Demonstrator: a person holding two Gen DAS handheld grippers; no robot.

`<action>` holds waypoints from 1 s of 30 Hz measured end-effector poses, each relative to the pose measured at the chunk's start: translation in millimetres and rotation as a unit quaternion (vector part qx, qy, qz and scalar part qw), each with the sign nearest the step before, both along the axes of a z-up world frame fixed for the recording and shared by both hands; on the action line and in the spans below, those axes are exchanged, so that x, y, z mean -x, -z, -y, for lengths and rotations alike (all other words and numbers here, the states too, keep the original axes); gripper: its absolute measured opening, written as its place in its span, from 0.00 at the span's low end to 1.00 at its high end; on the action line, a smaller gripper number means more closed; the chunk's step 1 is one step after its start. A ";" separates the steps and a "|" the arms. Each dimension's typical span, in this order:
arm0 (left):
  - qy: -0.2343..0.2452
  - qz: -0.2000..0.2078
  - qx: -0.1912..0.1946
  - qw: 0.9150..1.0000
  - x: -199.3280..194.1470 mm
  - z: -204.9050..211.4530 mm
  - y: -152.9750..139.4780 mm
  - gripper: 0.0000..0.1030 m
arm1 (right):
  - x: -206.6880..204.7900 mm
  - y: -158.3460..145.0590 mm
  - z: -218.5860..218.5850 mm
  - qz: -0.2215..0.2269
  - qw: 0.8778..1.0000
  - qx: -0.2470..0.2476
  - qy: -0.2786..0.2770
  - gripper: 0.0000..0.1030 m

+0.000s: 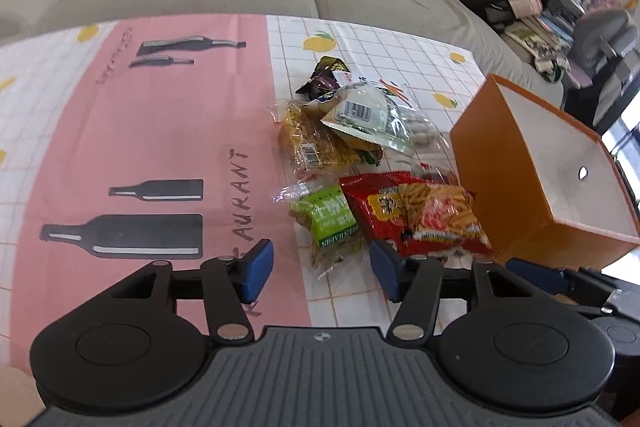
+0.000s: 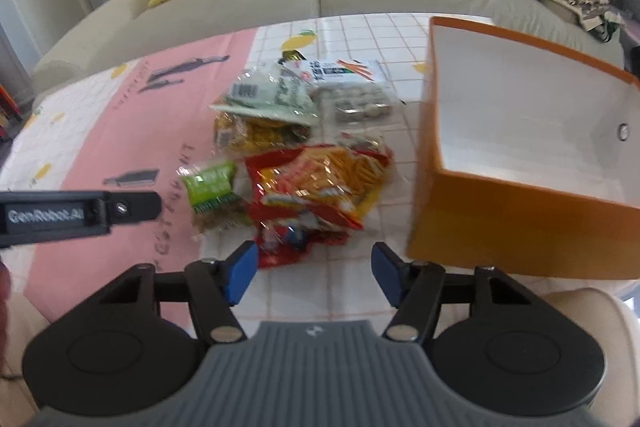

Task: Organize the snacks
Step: 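Grasp the green snack bag with the left tool while the right tool grasps the red Mimi bag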

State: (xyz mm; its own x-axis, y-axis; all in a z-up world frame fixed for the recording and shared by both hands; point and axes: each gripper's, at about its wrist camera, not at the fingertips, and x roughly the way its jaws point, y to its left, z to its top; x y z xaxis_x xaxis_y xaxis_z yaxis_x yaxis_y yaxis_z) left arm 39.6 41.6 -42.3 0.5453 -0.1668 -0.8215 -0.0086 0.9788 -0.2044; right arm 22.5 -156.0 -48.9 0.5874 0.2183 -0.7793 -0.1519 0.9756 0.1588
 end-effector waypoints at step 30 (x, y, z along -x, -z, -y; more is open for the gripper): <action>-0.087 -0.108 0.104 0.985 -68.0 -5.2 63.5 0.54 | -62.9 34.0 -25.0 0.016 0.999 0.006 0.030 0.50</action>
